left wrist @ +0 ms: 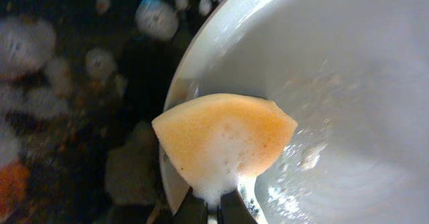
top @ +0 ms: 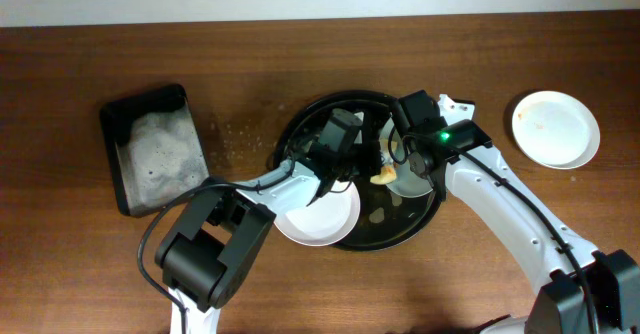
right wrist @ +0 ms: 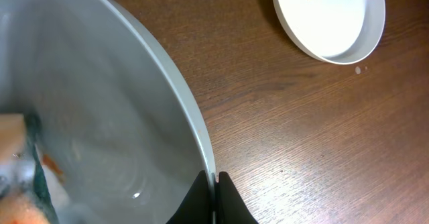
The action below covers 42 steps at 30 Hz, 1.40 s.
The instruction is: Clean dirty plates on tray and stack at the side
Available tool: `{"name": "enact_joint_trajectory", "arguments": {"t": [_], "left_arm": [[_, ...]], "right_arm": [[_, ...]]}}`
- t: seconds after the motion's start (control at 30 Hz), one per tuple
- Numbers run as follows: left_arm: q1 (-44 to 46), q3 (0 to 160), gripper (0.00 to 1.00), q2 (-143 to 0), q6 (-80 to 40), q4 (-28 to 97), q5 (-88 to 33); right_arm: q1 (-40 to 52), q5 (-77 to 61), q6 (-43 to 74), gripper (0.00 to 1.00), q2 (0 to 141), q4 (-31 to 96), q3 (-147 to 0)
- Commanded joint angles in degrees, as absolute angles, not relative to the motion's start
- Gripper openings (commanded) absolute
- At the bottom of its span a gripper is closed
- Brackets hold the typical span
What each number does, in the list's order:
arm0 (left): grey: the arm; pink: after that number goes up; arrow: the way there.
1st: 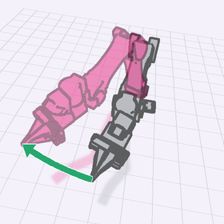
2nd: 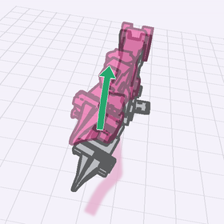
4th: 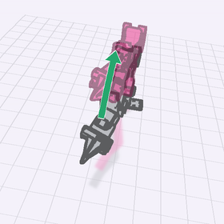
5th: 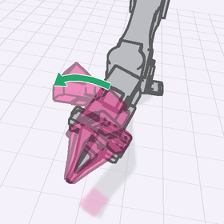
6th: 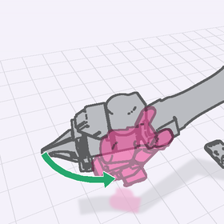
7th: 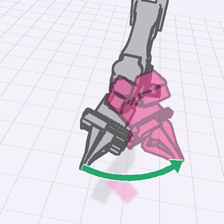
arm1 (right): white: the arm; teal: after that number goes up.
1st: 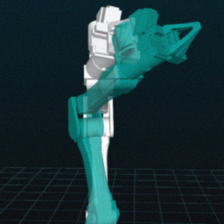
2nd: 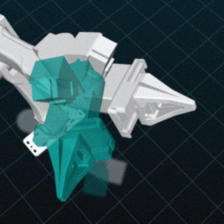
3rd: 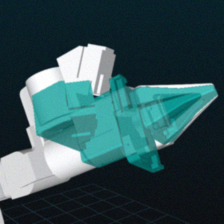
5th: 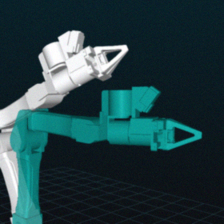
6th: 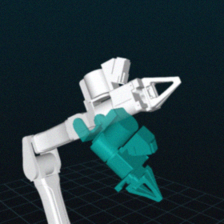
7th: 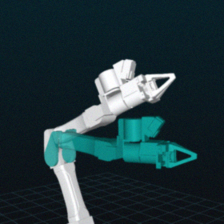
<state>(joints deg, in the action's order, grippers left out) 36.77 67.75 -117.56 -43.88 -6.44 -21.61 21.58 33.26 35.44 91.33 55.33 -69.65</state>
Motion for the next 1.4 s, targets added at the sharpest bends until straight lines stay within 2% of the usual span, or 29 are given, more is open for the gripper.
{"name": "enact_joint_trajectory", "arguments": {"t": [0.0,0.13,0.2,0.23,0.33,0.6,0.97,1.17,1.37], "left_arm": [[36.1,71.6,0.0,-117.3,-42.5,-6.4,-23.5],[37.1,72.8,0.0,-115.7,-43.7,-7.9,-26.5],[38.1,72.8,0.0,-115.7,-43.6,-7.6,-20.7],[40.1,72.8,0.0,-115.9,-41.8,-7.5,-12.5],[44.1,72.8,0.0,-117.4,-40.6,-7.5,-3.6],[46.3,72.8,0.0,-119.4,-33.5,-4.3,5.8],[43.8,73.0,0.0,-120.7,-31.5,-1.4,8.4],[43.1,74.0,0.0,-114.0,-28.2,-1.1,8.4],[43.1,74.0,0.0,-113.5,-42.3,-2.2,-4.4]], "right_arm": [[22.2,35.2,34.7,0.04,89.7,55.3,-70.7],[22.2,35.2,34.7,0.04,89.7,55.3,-70.7],[22.2,35.0,34.7,0.04,89.7,55.3,-70.7],[22.2,34.9,34.7,0.04,89.7,55.3,-70.7],[22.2,34.9,34.7,0.04,89.7,55.3,-70.7],[22.2,34.1,34.3,0.04,89.7,55.3,-70.7],[22.2,34.2,33.5,0.04,89.7,55.7,-70.7],[22.2,34.4,33.2,0.04,89.7,55.7,-70.7],[22.2,34.3,33.2,0.04,89.7,55.5,-70.7]]}}
